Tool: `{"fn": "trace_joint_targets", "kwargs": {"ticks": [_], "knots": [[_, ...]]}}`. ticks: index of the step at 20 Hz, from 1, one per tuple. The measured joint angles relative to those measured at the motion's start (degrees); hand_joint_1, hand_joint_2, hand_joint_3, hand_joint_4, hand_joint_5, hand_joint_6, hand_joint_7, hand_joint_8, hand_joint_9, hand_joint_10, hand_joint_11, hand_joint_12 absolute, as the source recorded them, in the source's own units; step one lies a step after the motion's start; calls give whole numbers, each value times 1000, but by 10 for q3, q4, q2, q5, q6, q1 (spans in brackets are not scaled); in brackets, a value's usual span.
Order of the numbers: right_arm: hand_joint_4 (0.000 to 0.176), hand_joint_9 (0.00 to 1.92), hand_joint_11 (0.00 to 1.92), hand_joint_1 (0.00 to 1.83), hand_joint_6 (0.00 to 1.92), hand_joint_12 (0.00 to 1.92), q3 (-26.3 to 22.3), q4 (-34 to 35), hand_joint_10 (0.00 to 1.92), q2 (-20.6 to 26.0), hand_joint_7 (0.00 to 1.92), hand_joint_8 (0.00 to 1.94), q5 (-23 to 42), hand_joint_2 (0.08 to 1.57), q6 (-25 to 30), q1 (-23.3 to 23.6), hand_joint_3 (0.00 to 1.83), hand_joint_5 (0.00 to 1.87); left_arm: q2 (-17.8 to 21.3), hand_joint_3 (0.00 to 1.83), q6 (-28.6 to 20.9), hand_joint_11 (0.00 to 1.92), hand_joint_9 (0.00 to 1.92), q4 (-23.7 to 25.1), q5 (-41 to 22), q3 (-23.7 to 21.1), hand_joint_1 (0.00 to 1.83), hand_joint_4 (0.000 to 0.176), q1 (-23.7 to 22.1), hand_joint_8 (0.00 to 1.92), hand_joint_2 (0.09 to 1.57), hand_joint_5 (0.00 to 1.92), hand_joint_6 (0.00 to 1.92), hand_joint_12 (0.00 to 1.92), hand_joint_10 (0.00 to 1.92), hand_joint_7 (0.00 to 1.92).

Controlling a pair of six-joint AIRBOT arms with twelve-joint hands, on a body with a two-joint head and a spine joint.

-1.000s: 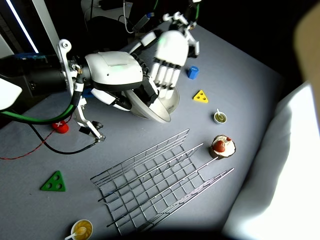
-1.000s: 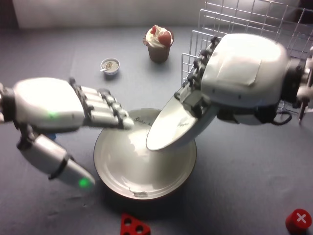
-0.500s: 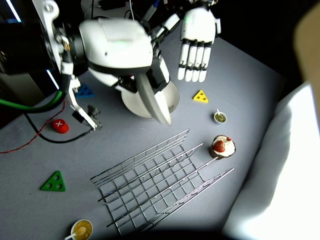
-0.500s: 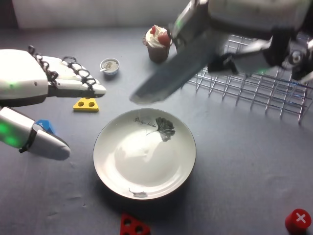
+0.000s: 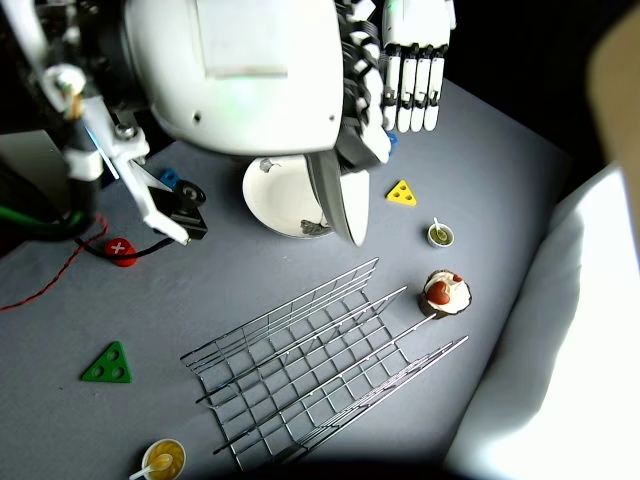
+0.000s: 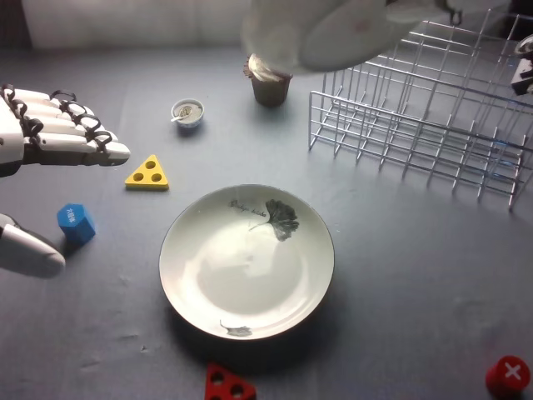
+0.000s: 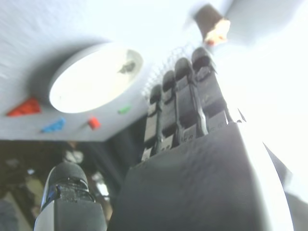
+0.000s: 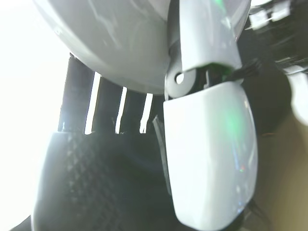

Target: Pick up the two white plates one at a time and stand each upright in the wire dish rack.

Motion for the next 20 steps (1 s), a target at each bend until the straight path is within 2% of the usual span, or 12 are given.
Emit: {"fn": "trace_joint_targets", "kwargs": {"ticks": [3,4,5,9,10,12,14,15,17,20], "knots": [[0,1095,962,1493,1003,1371,10,171,742,0,1032,626,-5,1062,-120,3,1,963,17,2,0,194,213,-1,-7,-19,10,0,0,7,951,132,1,8,9,188],[0,1106,964,1495,984,1369,11,217,719,2,1083,548,-4,1056,-152,3,0,975,21,2,0,195,217,0,-6,-22,18,0,0,6,951,130,0,8,8,191],[0,1128,970,1496,986,1362,13,269,684,2,1083,555,-3,1054,-184,4,0,968,21,0,0,217,238,0,-4,-23,36,0,0,14,948,155,9,17,15,214],[0,1102,959,1495,976,1376,15,367,730,4,1079,550,10,1056,-245,19,1,980,21,1,0,189,199,6,-16,-31,54,0,0,0,951,141,0,3,0,191],[0,1101,960,1495,976,1373,18,400,733,3,1077,551,16,1056,-275,21,0,979,21,2,0,197,202,5,-18,-31,33,0,-1,2,953,142,0,6,3,195],[0,1141,937,1496,961,1412,28,444,689,1,1108,508,24,1054,-308,21,0,971,20,1,0,198,198,5,-17,-31,17,0,-7,0,953,141,0,6,0,187],[0,1214,957,1500,803,1384,34,490,572,1,1178,401,32,1031,-343,21,0,1052,17,0,0,189,179,4,-23,-30,29,0,-9,0,952,131,0,2,0,171],[0,1239,962,1501,802,1381,35,503,538,1,1232,299,34,1024,-353,21,1,1044,14,0,0,195,181,4,-24,-30,42,0,-9,3,951,136,2,4,2,178],[0,1159,959,1497,930,1374,40,541,641,-2,1142,438,37,1044,-379,21,0,1001,9,1,0,179,174,4,-29,-28,52,0,-10,1,953,141,3,0,1,169],[0,1094,946,1493,1003,1397,40,568,739,-3,1052,616,37,1064,-394,21,0,956,9,0,0,184,176,2,-31,-28,26,0,-10,3,947,147,5,3,4,175]]}}
